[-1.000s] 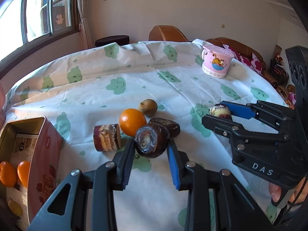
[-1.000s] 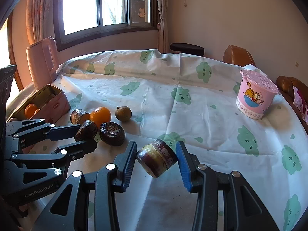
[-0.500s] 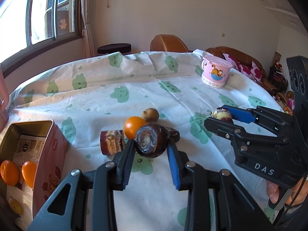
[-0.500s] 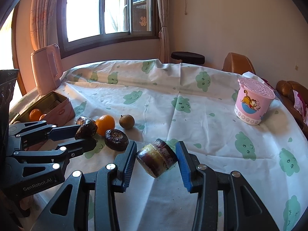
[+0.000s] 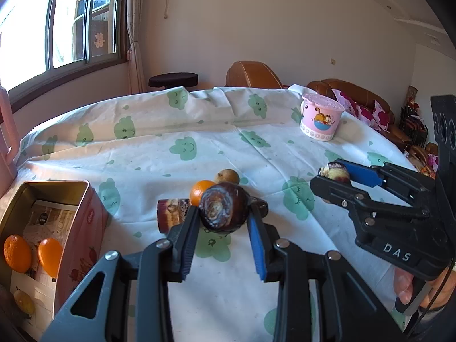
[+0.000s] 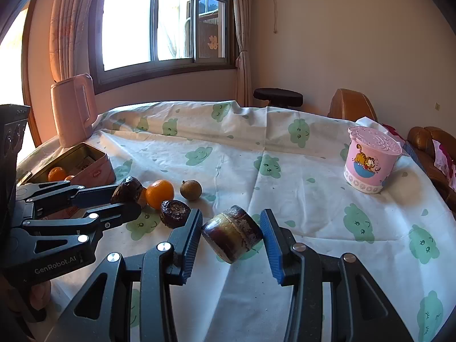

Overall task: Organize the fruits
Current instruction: 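Grasp a dark date with the left tool while the right tool holds the jar, then lift the date with the left tool while the right tool carries the jar toward the tin box, then lower the date into the tin box and open the left tool while the right tool releases the jar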

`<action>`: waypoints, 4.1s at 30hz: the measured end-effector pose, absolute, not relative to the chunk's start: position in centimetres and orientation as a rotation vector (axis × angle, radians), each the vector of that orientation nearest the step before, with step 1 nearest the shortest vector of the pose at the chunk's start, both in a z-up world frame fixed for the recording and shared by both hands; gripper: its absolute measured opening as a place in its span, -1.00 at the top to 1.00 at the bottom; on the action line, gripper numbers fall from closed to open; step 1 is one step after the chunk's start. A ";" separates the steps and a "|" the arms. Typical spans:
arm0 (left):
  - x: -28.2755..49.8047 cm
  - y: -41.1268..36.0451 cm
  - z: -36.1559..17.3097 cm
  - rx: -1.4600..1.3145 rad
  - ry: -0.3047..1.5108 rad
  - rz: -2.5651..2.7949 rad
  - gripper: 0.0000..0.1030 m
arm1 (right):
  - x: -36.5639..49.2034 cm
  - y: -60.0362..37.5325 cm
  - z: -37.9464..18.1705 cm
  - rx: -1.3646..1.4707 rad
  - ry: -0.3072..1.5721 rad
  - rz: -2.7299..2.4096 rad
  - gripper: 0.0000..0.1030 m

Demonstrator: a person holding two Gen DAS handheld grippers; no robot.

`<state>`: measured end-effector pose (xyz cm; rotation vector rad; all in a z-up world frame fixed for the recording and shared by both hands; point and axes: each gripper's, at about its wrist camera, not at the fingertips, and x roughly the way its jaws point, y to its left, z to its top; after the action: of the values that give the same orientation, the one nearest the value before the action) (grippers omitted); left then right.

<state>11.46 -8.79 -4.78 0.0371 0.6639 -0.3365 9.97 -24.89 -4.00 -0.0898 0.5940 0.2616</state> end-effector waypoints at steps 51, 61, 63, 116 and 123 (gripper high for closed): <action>7.4 -7.7 -2.7 0.047 0.434 -0.240 0.31 | 6.2 -25.4 -2.1 -0.092 0.369 0.220 0.14; 6.5 -6.0 -2.4 0.020 0.449 -0.228 0.31 | 5.5 -23.8 -1.1 -0.085 0.373 0.275 0.14; 6.2 -5.4 -2.0 0.013 0.441 -0.223 0.31 | 5.3 -23.2 -0.4 -0.086 0.363 0.292 0.14; 5.2 9.2 -3.1 -0.077 0.520 0.038 0.31 | 6.1 -6.0 1.1 -0.212 0.374 0.590 0.14; 5.6 10.5 -3.5 -0.076 0.543 0.058 0.31 | 6.4 -4.5 0.3 -0.227 0.392 0.607 0.13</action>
<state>5.58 10.48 -3.50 -0.0757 0.5426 0.0582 6.37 -4.46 0.29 -0.2272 0.3920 0.6072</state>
